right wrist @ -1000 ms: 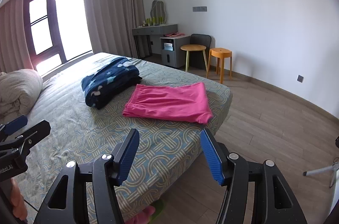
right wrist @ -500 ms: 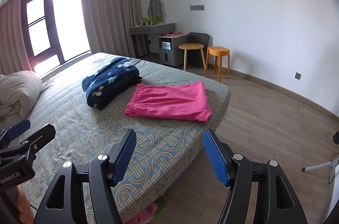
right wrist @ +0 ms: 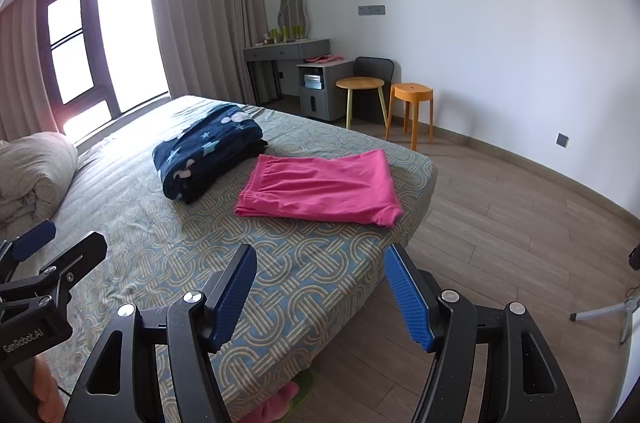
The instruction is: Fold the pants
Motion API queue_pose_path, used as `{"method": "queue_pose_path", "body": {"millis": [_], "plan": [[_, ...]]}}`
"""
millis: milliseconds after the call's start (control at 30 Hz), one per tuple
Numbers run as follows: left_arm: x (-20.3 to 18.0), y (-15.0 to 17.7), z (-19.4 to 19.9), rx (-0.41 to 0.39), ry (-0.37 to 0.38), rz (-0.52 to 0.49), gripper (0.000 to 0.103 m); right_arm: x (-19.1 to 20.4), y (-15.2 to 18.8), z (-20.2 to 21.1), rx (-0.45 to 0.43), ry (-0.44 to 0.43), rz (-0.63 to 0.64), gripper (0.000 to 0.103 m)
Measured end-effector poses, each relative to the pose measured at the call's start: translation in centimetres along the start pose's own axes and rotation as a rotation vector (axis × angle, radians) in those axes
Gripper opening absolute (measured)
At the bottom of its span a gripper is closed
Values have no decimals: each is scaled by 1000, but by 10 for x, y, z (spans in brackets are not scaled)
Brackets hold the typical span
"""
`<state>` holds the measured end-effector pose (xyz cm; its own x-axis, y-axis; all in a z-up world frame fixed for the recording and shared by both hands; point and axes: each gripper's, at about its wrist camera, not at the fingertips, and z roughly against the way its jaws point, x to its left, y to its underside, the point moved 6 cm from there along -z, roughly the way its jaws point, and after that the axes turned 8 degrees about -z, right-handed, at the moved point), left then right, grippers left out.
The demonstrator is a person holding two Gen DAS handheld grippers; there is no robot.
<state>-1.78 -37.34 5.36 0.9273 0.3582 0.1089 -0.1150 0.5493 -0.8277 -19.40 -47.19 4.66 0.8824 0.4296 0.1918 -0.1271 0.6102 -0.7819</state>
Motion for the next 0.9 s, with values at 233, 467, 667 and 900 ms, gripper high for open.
{"method": "queue_pose_path", "body": {"millis": [233,467,667,900], "plan": [[-3,0,-1,1,7,-3,102,-5,1,1,1,7,-10,68],[-4,2,-1,5,5,-6,102,-6,3,1,5,4,-8,68],[-6,2,-1,9,7,-7,102,-7,4,0,8,2,-9,68],[-6,4,0,13,7,-10,102,-10,5,1,13,5,-16,68]]}}
